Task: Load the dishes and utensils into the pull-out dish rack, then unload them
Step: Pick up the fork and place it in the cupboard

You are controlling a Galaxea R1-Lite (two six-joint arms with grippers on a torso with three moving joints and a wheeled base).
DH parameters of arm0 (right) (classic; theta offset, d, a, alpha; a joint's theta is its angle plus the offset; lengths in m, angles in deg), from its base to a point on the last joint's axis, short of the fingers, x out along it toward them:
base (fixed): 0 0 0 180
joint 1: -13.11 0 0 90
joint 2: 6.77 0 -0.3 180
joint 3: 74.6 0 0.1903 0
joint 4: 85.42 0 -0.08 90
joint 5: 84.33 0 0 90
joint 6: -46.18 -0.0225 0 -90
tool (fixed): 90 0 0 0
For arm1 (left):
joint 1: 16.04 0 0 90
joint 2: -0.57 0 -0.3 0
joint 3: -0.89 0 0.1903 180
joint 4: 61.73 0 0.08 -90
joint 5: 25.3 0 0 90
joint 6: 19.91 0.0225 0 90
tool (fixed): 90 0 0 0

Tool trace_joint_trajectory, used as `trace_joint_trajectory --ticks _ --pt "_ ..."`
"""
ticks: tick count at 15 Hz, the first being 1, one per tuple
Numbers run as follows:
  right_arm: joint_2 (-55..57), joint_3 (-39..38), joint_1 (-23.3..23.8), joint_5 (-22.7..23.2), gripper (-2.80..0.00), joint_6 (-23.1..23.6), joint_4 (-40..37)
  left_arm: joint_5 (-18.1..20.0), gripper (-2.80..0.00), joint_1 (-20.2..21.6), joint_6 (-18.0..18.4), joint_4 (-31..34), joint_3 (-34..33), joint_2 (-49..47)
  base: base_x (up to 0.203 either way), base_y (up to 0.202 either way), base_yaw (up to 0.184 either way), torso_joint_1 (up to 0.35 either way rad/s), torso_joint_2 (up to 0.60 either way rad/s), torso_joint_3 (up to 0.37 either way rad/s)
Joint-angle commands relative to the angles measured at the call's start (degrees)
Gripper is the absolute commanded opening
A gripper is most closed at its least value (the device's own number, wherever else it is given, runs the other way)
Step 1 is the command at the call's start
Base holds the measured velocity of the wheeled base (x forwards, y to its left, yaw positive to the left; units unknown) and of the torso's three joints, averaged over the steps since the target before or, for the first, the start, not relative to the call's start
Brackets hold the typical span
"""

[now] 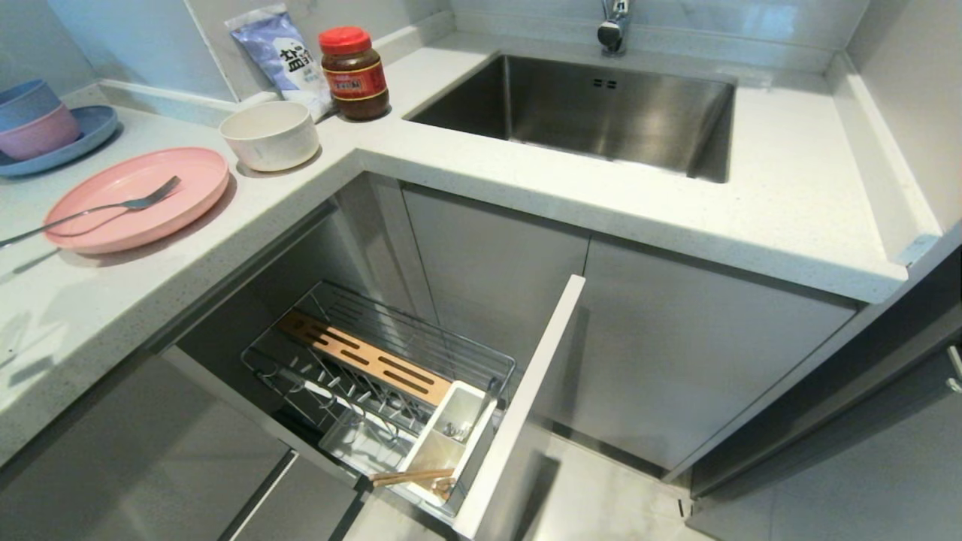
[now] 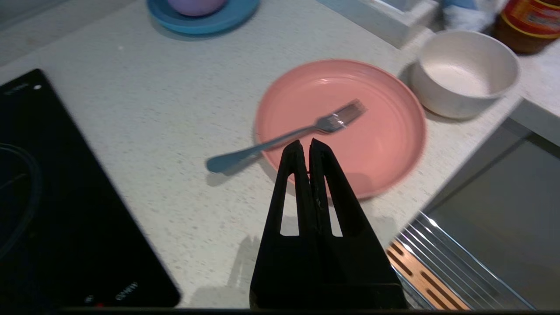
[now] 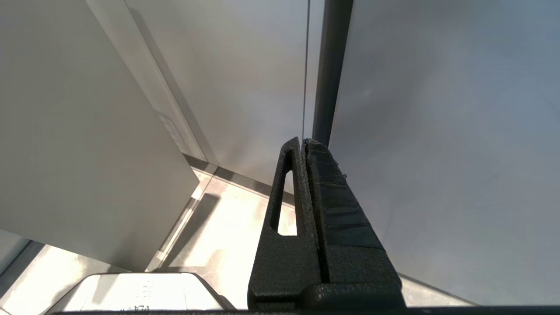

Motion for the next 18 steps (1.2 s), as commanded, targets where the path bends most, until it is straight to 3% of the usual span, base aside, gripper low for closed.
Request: trace_joint_trajectory --ticks 1,3,7,10,12,15,18 --pt "-0.1 0.0 0.0 0.0 -2.80 0.0 0.0 3.7 -2.80 5.7 -0.1 0.2 3.2 -4.7 0.000 0.000 0.000 0.000 0.00 0.000" --pt "-0.1 0.0 0.0 0.0 -2.80 0.0 0.0 9.1 -2.80 9.2 -0.4 1.5 6.9 -7.7 0.000 0.000 0.000 0.000 0.00 0.000" --pt "-0.2 -0.1 0.0 0.0 -2.80 0.0 0.0 20.2 -2.80 15.2 -0.2 14.2 17.9 -13.4 0.000 0.000 0.000 0.000 0.00 0.000" --pt "-0.1 0.0 0.0 0.0 -2.80 0.0 0.0 24.3 -2.80 17.3 0.1 20.2 25.1 -19.5 0.000 0.000 0.000 0.000 0.00 0.000" --pt "-0.1 -0.1 0.0 0.0 -2.80 0.0 0.0 26.8 -2.80 19.1 3.6 20.9 26.0 -22.2 0.000 0.000 0.000 0.000 0.00 0.000" --pt "-0.1 0.0 0.0 0.0 -2.80 0.0 0.0 39.1 -2.80 23.9 7.4 21.1 26.0 -23.8 0.000 0.000 0.000 0.000 0.00 0.000" --pt "-0.2 -0.1 0.0 0.0 -2.80 0.0 0.0 45.4 -2.80 25.0 14.1 23.9 26.0 -25.6 0.000 0.000 0.000 0.000 0.00 0.000"
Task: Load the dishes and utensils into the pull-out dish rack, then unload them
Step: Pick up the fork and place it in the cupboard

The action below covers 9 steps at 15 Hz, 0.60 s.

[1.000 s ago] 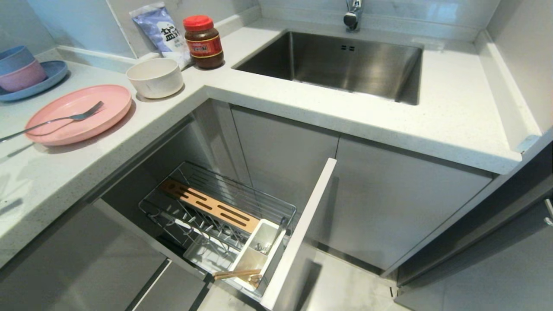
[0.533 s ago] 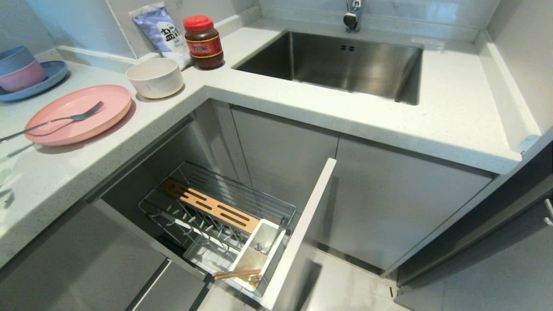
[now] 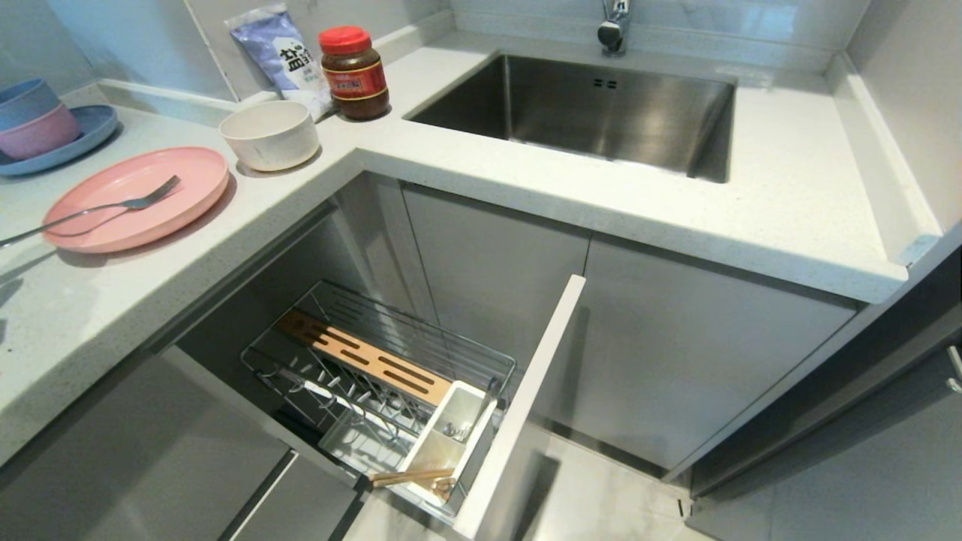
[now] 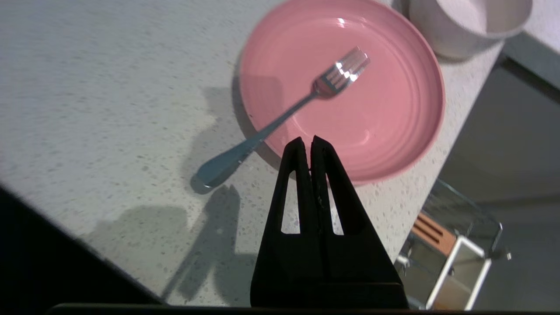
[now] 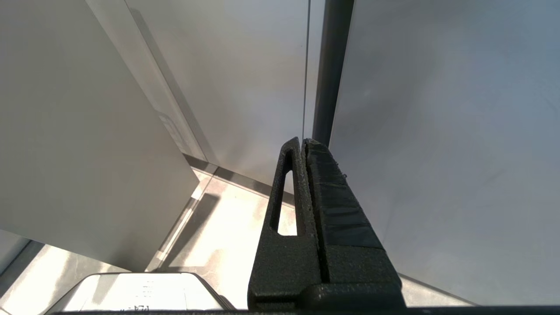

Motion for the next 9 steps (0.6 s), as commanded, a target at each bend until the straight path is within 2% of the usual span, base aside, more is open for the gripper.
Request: trace_joint_trajectory --ticks 1,3,6,8,9 --pt "-0.2 0.0 0.0 0.0 -2.80 0.0 0.0 5.5 -2.80 1.1 3.7 1.7 0.0 -2.2 0.000 0.000 0.000 0.000 0.00 0.000" --pt "-0.1 -0.1 0.0 0.0 -2.80 0.0 0.0 11.3 -2.80 2.9 9.9 4.4 0.0 -3.4 0.000 0.000 0.000 0.000 0.00 0.000" --pt "-0.1 -0.1 0.0 0.0 -2.80 0.0 0.0 14.3 -2.80 4.6 18.7 8.0 0.1 -5.9 0.000 0.000 0.000 0.000 0.00 0.000" --pt "-0.1 -0.1 0.0 0.0 -2.80 0.0 0.0 17.1 -2.80 5.7 19.9 7.8 0.4 -7.6 0.000 0.000 0.000 0.000 0.00 0.000" --pt "-0.1 0.0 0.0 0.0 -2.80 0.0 0.0 17.3 -2.80 6.0 20.5 7.8 0.5 -8.1 0.000 0.000 0.000 0.000 0.00 0.000"
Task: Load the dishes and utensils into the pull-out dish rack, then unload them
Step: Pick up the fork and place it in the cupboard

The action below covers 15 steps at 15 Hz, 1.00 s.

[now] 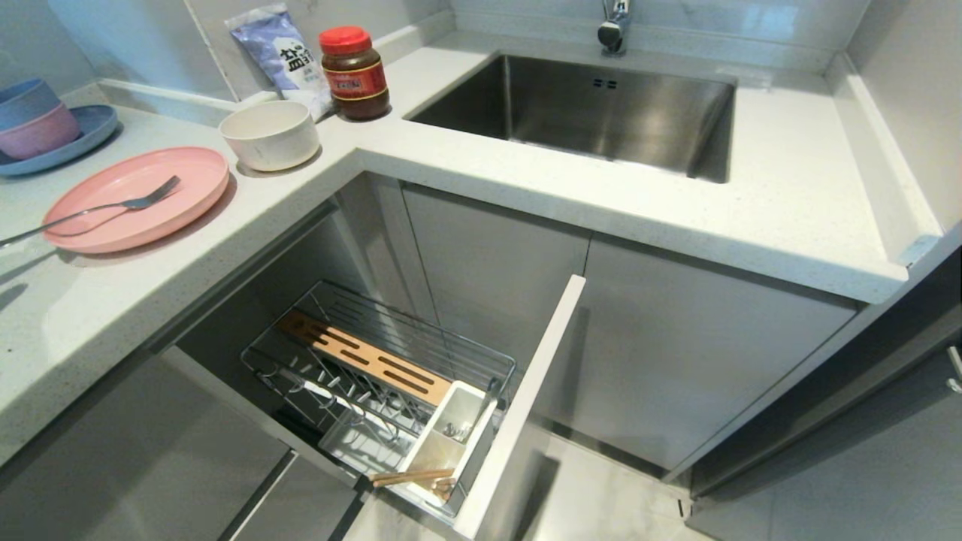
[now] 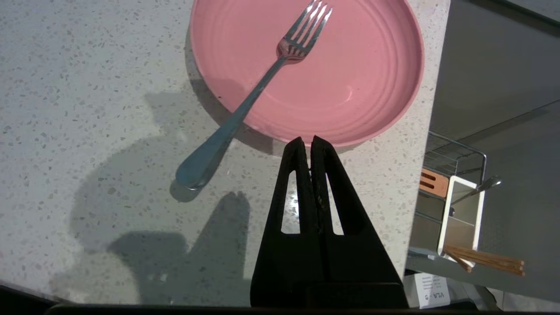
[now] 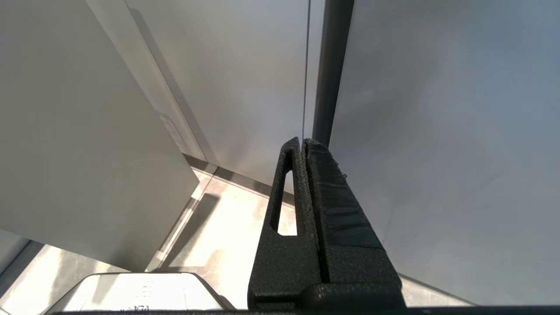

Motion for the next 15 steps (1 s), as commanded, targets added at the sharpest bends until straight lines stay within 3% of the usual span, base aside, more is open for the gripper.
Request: trace_joint_trajectory --ticks 1,5,10,15 --pt "-0.1 -0.1 0.0 0.0 -2.80 0.0 0.0 0.7 -2.80 1.0 1.3 0.1 0.3 -2.6 0.000 0.000 0.000 0.000 0.00 0.000" --pt "-0.1 -0.1 0.0 0.0 -2.80 0.0 0.0 4.6 -2.80 0.8 1.4 -1.1 0.4 -4.3 0.000 0.000 0.000 0.000 0.00 0.000" --pt "-0.1 -0.1 0.0 0.0 -2.80 0.0 0.0 4.7 -2.80 -0.7 1.4 -2.4 0.4 -6.8 0.000 0.000 0.000 0.000 0.00 0.000" --pt "-0.1 -0.1 0.0 0.0 -2.80 0.0 0.0 4.8 -2.80 -5.0 1.1 -2.2 0.2 -8.0 0.000 0.000 0.000 0.000 0.00 0.000"
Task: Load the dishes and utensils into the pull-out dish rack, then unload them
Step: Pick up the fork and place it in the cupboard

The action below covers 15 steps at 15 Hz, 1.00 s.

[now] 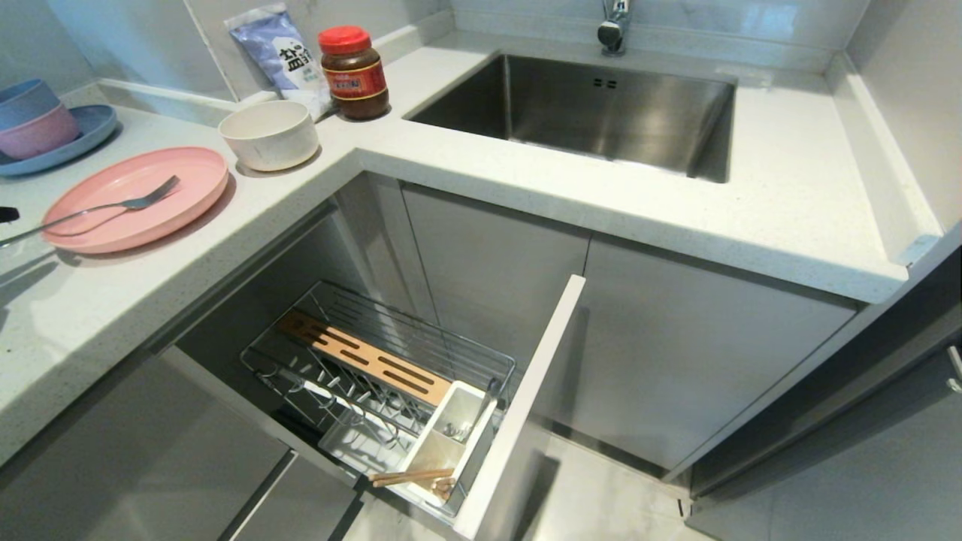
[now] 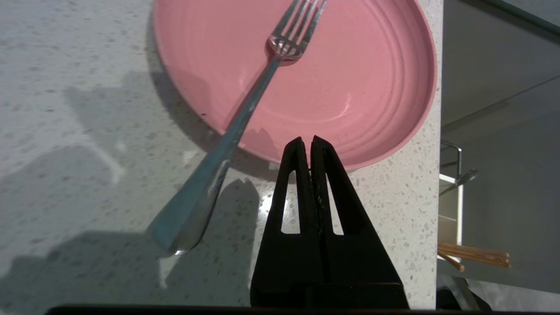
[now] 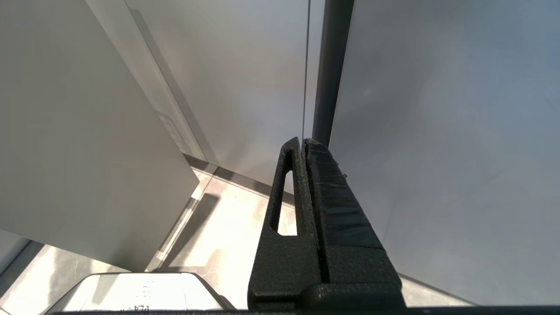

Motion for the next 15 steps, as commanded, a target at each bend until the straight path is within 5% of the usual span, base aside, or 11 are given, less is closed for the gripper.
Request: trace_joint_trajectory --ticks 1,2,15 --pt "-0.1 0.0 0.0 0.0 -2.80 0.0 0.0 0.3 -2.80 -0.8 0.1 0.2 -0.1 -0.4 0.000 0.000 0.000 0.000 0.00 0.000" --pt "-0.1 -0.1 0.0 0.0 -2.80 0.0 0.0 0.3 0.00 -0.9 0.2 0.3 -0.1 0.0 0.000 0.000 0.000 0.000 0.00 0.000" --pt "-0.1 0.0 0.0 0.0 -2.80 0.0 0.0 -0.9 0.00 -5.8 0.6 -7.8 -0.5 -2.9 0.000 0.000 0.000 0.000 0.00 0.000"
